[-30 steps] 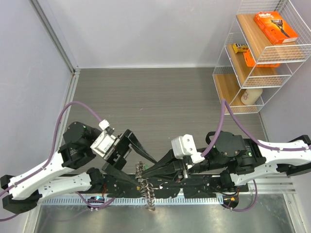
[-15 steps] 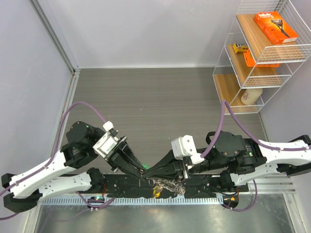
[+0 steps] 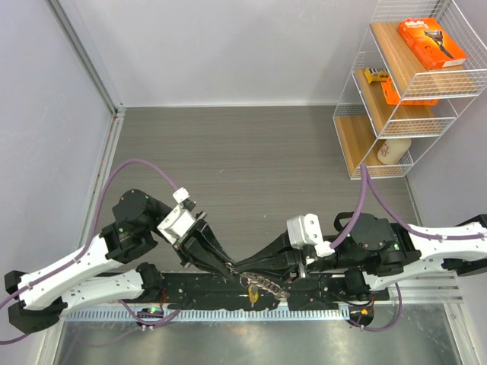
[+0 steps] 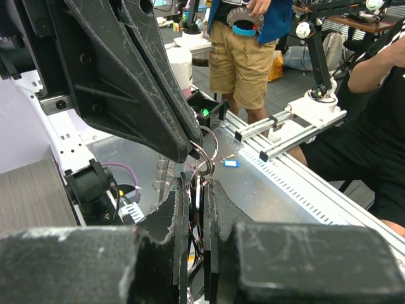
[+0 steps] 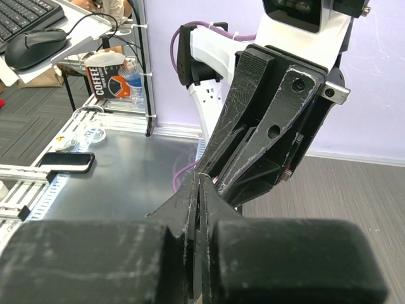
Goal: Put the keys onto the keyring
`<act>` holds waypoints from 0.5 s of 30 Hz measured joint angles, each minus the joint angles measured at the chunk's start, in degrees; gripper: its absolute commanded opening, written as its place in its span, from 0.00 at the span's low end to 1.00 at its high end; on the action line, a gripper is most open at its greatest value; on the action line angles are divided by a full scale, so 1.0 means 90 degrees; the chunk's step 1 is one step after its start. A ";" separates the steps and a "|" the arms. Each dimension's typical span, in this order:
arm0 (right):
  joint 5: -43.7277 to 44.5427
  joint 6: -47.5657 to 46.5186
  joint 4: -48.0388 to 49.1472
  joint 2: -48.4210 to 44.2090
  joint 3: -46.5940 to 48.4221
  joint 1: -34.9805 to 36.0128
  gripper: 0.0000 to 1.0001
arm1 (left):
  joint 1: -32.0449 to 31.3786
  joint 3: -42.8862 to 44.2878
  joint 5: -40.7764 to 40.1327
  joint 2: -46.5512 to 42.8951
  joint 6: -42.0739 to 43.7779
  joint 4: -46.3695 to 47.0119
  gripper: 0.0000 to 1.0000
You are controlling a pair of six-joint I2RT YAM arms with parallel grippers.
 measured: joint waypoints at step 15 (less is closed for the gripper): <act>0.0410 -0.0034 -0.0998 -0.0306 0.0976 0.0017 0.49 | -0.0024 -0.0051 0.0231 -0.0172 -0.0175 -0.0073 0.00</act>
